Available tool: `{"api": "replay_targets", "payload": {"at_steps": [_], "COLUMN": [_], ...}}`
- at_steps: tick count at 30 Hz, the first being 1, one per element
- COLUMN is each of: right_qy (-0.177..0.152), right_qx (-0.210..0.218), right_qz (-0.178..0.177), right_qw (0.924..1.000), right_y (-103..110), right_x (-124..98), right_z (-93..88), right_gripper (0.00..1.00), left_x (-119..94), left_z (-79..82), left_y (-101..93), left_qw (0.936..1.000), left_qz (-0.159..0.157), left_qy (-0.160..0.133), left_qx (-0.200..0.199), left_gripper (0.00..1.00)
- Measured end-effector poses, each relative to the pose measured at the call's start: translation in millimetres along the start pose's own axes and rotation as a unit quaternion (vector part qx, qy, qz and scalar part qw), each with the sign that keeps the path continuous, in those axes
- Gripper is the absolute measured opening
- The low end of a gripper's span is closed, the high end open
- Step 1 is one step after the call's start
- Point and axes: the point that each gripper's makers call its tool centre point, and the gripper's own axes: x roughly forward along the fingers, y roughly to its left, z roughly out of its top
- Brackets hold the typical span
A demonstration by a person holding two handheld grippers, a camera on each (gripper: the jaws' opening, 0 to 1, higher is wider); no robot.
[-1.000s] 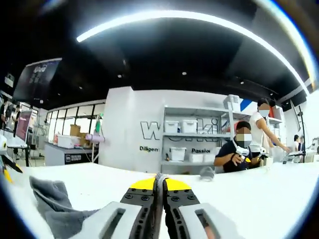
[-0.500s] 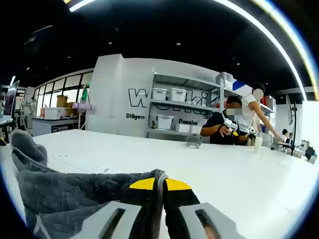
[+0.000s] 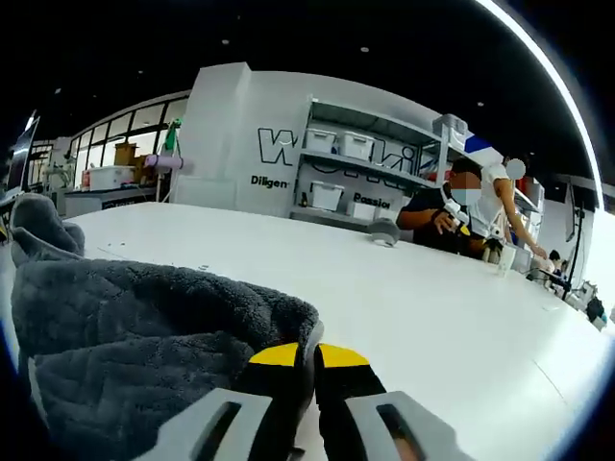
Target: Fold the towel on the table until its edges align and the towel forms a compact rectangular stack.
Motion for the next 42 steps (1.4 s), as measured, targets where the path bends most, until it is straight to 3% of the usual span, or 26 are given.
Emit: {"api": "replay_targets", "payload": {"at_steps": [7, 11, 23, 28, 30, 34, 36, 42], "right_qy": [0.002, 0.003, 0.007, 0.014, 0.017, 0.031, 0.04, 0.044], "right_qx": [0.001, 0.008, 0.004, -0.001, -0.002, -0.016, -0.042, -0.066], "right_qz": [0.002, 0.002, 0.01, 0.007, 0.011, 0.034, 0.061, 0.119], "right_qw": [1.0, 1.0, 0.9999, 0.9999, 0.9998, 0.9988, 0.9965, 0.9897], "right_y": [-0.4, 0.1, 7.5, 9.4, 12.2, 28.6, 44.2, 87.3], "right_x": [-0.5, -3.8, -13.1, -20.9, -23.0, -25.8, -28.9, -44.0], "right_z": [2.3, 6.1, 25.9, 34.3, 35.7, 41.5, 43.3, 55.6], "right_gripper": [0.07, 0.18, 0.34, 0.52, 0.54, 0.64, 0.67, 0.79], "left_x": [0.2, 0.8, 1.0, 0.4, 0.4, -0.1, -0.3, -1.1], "left_z": [-0.2, -0.7, -0.8, -0.3, 0.0, 0.4, 0.8, 1.9], "left_y": [-0.5, -1.1, -1.6, -1.2, -0.6, -0.6, -0.7, -0.5], "left_qw": [1.0, 1.0, 1.0, 1.0, 1.0, 1.0, 1.0, 1.0], "left_qz": [0.0, -0.001, -0.001, -0.001, -0.001, -0.001, -0.001, -0.002], "left_qy": [0.001, 0.003, 0.004, 0.003, 0.003, 0.003, 0.001, -0.002], "left_qx": [0.001, 0.002, 0.002, 0.001, 0.001, 0.0, 0.0, -0.003], "left_gripper": [0.95, 0.95, 0.95, 0.95, 0.95, 0.95, 0.95, 0.94]}}
